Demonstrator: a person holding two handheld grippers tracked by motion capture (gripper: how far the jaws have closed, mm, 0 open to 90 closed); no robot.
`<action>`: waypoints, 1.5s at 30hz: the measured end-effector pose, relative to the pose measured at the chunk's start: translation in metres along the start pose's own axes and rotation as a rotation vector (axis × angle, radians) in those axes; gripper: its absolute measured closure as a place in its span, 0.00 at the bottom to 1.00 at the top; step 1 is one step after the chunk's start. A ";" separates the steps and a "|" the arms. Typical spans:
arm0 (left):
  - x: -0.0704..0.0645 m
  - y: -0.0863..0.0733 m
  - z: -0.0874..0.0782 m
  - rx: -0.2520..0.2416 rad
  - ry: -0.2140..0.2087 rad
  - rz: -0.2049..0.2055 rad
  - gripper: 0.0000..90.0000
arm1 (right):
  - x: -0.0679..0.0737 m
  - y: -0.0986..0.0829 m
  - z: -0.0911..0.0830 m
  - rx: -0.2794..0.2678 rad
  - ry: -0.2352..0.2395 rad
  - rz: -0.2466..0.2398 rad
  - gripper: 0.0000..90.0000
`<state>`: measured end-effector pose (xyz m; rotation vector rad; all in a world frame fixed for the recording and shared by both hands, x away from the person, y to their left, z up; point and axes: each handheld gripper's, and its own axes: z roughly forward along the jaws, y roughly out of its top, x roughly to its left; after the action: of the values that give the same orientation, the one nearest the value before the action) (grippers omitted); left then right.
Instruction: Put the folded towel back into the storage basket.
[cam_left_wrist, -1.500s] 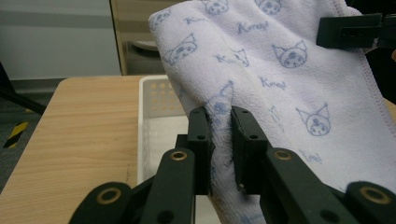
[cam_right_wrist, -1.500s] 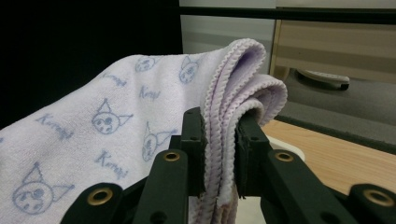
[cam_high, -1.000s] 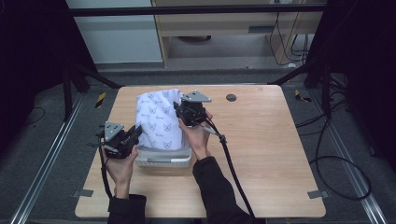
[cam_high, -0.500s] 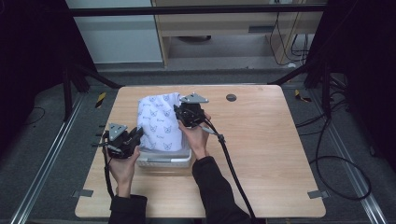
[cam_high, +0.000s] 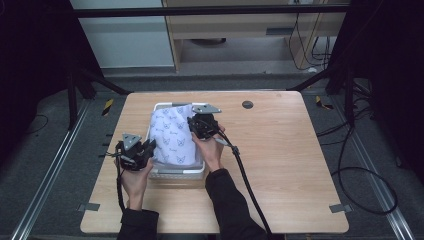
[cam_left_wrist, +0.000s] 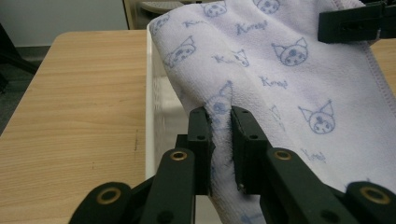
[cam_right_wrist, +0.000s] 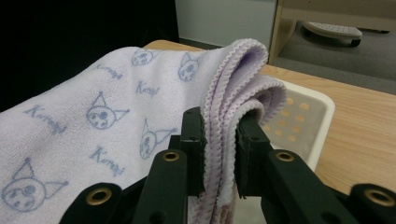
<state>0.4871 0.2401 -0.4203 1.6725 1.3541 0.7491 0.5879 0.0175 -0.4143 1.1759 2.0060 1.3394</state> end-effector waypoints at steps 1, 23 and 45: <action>0.000 -0.001 0.001 0.003 0.000 -0.003 0.87 | 0.000 0.000 0.000 0.000 0.000 0.000 0.85; -0.001 -0.007 0.020 0.099 0.023 0.012 0.82 | -0.007 -0.016 0.015 0.106 -0.020 -0.010 0.78; -0.006 0.000 -0.013 -0.018 -0.045 -0.047 0.61 | -0.027 -0.009 -0.022 0.016 -0.028 -0.016 0.31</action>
<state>0.4744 0.2378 -0.4140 1.6286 1.3471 0.6898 0.5825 -0.0182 -0.4153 1.1766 2.0058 1.2940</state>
